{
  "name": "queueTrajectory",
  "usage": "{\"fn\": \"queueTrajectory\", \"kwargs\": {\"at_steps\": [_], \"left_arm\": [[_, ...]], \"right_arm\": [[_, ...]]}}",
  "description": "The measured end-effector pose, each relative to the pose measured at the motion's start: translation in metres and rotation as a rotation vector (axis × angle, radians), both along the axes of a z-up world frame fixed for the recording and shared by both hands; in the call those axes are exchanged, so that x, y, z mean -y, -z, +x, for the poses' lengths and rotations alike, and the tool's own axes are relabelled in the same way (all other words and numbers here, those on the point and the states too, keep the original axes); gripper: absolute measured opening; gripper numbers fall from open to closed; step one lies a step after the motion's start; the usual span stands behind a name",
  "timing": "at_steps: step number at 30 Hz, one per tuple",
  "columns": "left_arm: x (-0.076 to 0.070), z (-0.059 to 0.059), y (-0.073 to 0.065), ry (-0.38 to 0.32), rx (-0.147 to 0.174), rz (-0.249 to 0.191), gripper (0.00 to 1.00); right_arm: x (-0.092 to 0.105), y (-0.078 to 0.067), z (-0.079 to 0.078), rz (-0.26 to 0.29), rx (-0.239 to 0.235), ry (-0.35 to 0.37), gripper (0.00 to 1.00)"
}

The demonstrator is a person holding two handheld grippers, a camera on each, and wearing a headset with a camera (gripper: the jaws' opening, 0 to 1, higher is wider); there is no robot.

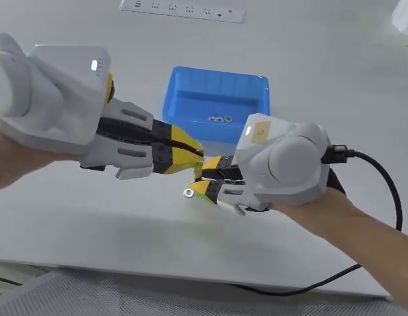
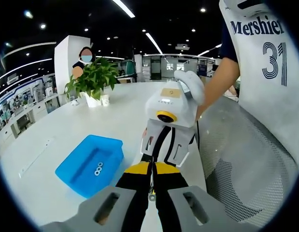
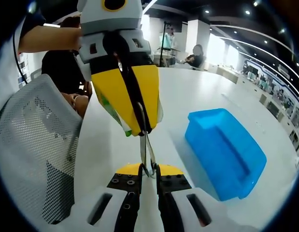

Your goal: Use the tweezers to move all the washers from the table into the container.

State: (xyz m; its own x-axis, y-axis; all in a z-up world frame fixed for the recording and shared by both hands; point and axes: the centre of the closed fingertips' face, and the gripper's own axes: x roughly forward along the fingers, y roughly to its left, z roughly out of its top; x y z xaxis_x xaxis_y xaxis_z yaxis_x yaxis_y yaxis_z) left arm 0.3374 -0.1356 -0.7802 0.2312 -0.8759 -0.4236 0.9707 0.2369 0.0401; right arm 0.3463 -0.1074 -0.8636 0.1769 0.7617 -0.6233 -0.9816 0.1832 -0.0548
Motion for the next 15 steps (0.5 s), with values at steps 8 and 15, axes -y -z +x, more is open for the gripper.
{"fn": "queueTrajectory", "kwargs": {"at_steps": [8,15], "left_arm": [[0.0009,-0.0024,0.0002,-0.004,-0.015,-0.01,0.05],[-0.001,-0.001,0.0001,-0.008,-0.019,-0.003,0.05]], "right_arm": [[0.0001,0.0025,-0.0005,-0.005,-0.007,-0.008,0.12],[-0.0005,0.0029,-0.0005,-0.009,0.0,-0.024,0.11]]}}
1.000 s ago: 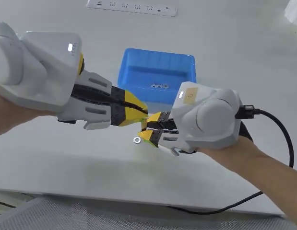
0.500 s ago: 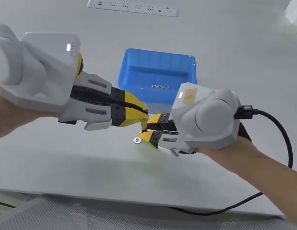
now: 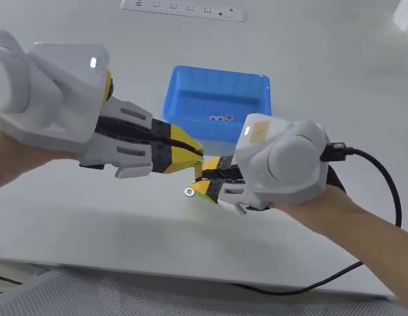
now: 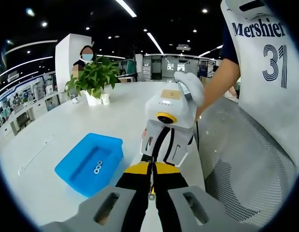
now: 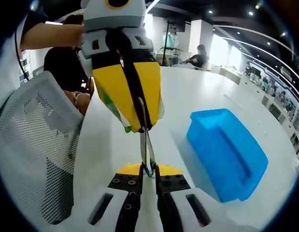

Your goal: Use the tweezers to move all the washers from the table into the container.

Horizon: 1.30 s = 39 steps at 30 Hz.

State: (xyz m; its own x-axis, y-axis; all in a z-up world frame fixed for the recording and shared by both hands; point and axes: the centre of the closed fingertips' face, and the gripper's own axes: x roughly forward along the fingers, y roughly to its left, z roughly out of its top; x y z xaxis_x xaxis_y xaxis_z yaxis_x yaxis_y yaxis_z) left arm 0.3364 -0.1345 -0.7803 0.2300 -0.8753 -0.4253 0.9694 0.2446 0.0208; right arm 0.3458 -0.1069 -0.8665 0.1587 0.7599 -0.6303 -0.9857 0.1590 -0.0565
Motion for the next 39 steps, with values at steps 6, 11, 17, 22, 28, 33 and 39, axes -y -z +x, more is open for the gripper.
{"fn": "queueTrajectory", "kwargs": {"at_steps": [6,11,17,22,28,33,39], "left_arm": [[0.0,0.001,-0.002,-0.003,0.005,0.006,0.05],[0.0,0.004,-0.017,0.003,0.032,0.003,0.05],[0.001,0.011,-0.036,0.018,0.084,0.009,0.05],[-0.001,0.023,-0.055,0.026,0.139,0.004,0.05],[-0.002,0.042,-0.074,0.026,0.208,0.015,0.05],[0.002,0.057,-0.078,0.035,0.24,0.028,0.04],[0.006,0.074,-0.069,0.038,0.25,0.046,0.04]], "right_arm": [[0.001,-0.002,0.002,-0.003,0.004,0.003,0.1],[0.0,-0.015,0.007,0.018,0.026,0.017,0.1],[-0.001,-0.036,0.018,0.031,0.081,0.031,0.1],[0.001,-0.057,0.032,0.051,0.132,0.049,0.1],[0.003,-0.077,0.056,0.067,0.202,0.072,0.1],[0.004,-0.083,0.073,0.065,0.23,0.09,0.1],[0.007,-0.075,0.09,0.037,0.245,0.103,0.1]]}}
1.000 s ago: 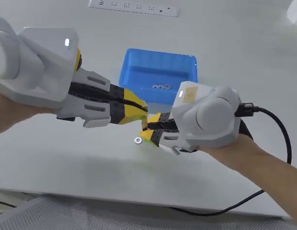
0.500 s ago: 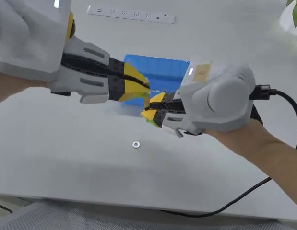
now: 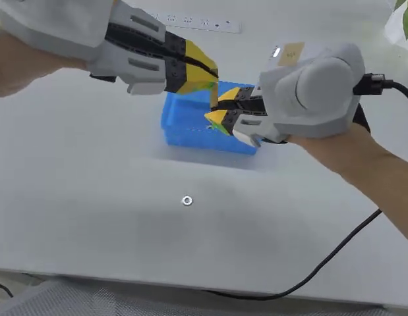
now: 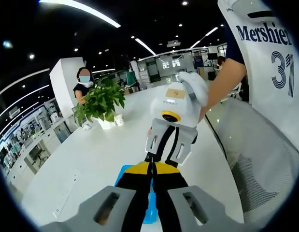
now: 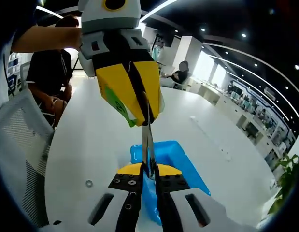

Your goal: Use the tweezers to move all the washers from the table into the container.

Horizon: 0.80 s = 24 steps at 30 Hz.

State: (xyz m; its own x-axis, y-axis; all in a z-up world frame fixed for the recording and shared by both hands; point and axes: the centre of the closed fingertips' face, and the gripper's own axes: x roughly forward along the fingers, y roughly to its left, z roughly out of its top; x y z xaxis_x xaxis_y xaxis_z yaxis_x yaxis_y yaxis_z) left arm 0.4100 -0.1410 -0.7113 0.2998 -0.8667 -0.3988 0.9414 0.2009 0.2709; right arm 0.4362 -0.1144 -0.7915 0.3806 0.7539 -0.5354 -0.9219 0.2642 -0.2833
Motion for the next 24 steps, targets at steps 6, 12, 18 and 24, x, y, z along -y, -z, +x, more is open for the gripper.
{"fn": "queueTrajectory", "kwargs": {"at_steps": [6,12,18,24], "left_arm": [[0.003,0.015,0.013,0.001,-0.009,0.016,0.04],[0.004,0.031,0.025,-0.011,-0.026,0.024,0.04],[0.005,0.043,0.033,-0.024,-0.061,0.011,0.05],[0.005,0.047,0.041,-0.023,-0.077,0.016,0.05]], "right_arm": [[0.004,0.015,0.015,-0.024,-0.021,0.017,0.1],[0.005,0.025,0.029,-0.031,-0.041,0.046,0.1],[0.005,0.034,0.036,-0.017,-0.082,0.079,0.1],[0.006,0.041,0.035,-0.044,-0.085,0.082,0.11]]}}
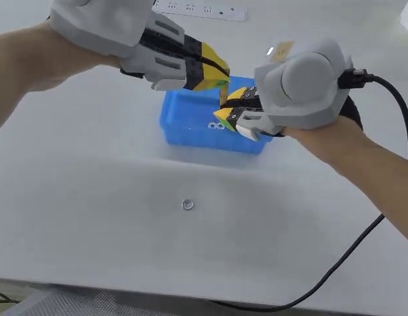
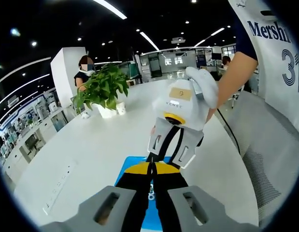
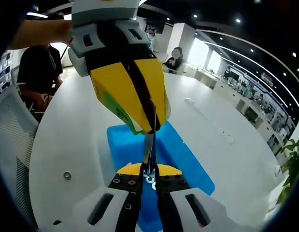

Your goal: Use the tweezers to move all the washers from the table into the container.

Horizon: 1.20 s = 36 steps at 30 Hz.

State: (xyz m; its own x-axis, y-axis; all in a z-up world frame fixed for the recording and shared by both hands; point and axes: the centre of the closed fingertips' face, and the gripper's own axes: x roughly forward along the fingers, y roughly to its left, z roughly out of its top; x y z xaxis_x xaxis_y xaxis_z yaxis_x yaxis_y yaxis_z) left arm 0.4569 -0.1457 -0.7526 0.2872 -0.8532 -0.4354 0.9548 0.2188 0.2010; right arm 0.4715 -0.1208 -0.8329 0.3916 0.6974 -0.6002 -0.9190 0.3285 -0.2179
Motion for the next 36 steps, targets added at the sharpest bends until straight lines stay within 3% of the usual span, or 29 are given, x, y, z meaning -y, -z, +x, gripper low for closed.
{"fn": "queueTrajectory", "kwargs": {"at_steps": [10,19,29,31,36], "left_arm": [[-0.002,0.008,0.0,0.003,0.005,-0.004,0.04],[-0.007,0.001,-0.011,0.007,0.034,-0.001,0.04],[-0.012,-0.023,-0.027,0.012,0.067,0.008,0.04],[-0.012,-0.035,-0.029,0.018,0.067,0.007,0.05],[-0.015,-0.051,-0.023,0.014,0.056,0.01,0.05]], "right_arm": [[0.003,-0.005,0.002,0.039,-0.03,0.046,0.13],[0.001,-0.018,-0.002,0.067,-0.017,0.052,0.15],[-0.006,-0.038,-0.022,0.102,0.012,0.025,0.15],[-0.008,-0.039,-0.029,0.099,0.016,0.012,0.15],[-0.01,-0.034,-0.048,0.082,0.009,-0.015,0.15]]}}
